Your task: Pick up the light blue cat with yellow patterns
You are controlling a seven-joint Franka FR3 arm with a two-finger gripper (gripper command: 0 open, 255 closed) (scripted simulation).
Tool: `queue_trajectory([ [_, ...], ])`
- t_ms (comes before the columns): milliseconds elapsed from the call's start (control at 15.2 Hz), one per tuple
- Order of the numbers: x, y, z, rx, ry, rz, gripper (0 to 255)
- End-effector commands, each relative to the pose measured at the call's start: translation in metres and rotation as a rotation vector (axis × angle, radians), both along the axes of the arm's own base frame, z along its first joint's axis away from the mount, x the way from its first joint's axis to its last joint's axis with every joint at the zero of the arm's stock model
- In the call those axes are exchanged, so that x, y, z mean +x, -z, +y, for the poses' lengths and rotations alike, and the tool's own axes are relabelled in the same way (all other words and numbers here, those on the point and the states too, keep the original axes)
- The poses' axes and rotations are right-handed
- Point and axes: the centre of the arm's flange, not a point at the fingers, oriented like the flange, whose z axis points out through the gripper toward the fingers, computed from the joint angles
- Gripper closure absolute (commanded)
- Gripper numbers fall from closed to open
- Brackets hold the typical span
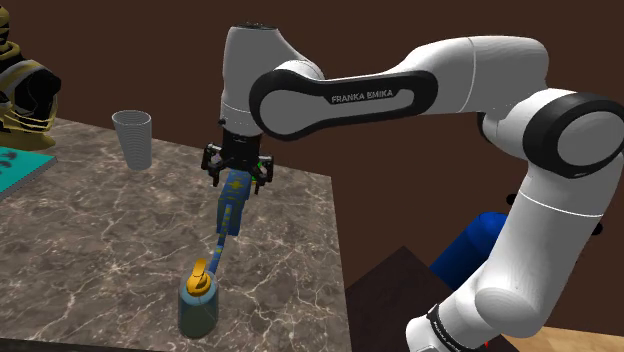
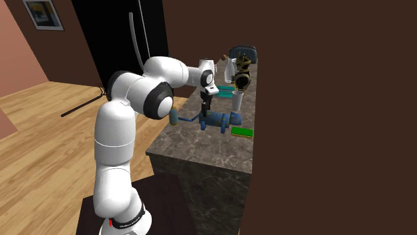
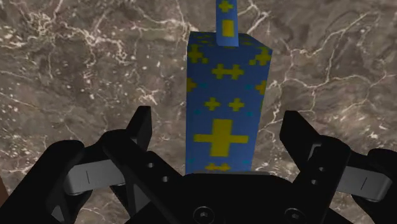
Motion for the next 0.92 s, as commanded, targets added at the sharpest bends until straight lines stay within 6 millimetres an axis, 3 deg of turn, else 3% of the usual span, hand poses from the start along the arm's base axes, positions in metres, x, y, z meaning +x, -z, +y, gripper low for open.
queue_trajectory([
  [0, 0.003, 0.008, 0.003, 0.001, 0.012, -0.001, 0],
  [462, 0.003, 0.038, 0.003, 0.001, 0.012, -0.001, 0],
  [528, 0.003, 0.038, 0.003, 0.001, 0.012, -0.001, 255],
  [858, 0.004, 0.038, 0.003, 0.001, 0.012, -0.001, 255],
])
